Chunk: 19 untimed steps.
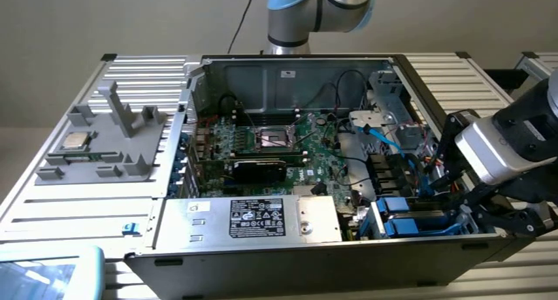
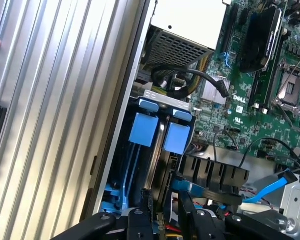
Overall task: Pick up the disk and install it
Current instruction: 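Insert the first disk wire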
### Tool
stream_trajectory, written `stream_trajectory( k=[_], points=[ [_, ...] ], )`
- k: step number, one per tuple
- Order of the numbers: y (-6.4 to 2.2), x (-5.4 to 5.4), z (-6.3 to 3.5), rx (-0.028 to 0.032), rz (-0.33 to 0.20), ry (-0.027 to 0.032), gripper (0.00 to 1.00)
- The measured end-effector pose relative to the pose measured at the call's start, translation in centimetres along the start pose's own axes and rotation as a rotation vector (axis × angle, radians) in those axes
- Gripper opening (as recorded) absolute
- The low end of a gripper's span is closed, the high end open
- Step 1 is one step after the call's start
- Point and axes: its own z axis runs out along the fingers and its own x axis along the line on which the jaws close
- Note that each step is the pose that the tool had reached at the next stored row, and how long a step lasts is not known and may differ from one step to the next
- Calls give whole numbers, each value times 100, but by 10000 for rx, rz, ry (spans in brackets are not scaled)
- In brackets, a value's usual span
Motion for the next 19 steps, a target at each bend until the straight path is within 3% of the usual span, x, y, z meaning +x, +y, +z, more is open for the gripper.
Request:
stream_trajectory(
  k=[2, 8, 9, 12, 17, 19],
  points=[
    [-4, 7, -1, 3, -4, -50, 34],
    [-6, 10, -1, -2, -4, -54, 34],
    [-5, 19, -2, 5, -13, -86, 34],
    [-5, 52, -6, 29, -31, -200, 34],
    [4, 128, -1, 120, -51, -569, 34],
    [6, 154, 11, 141, -59, -658, 34]
  ],
)
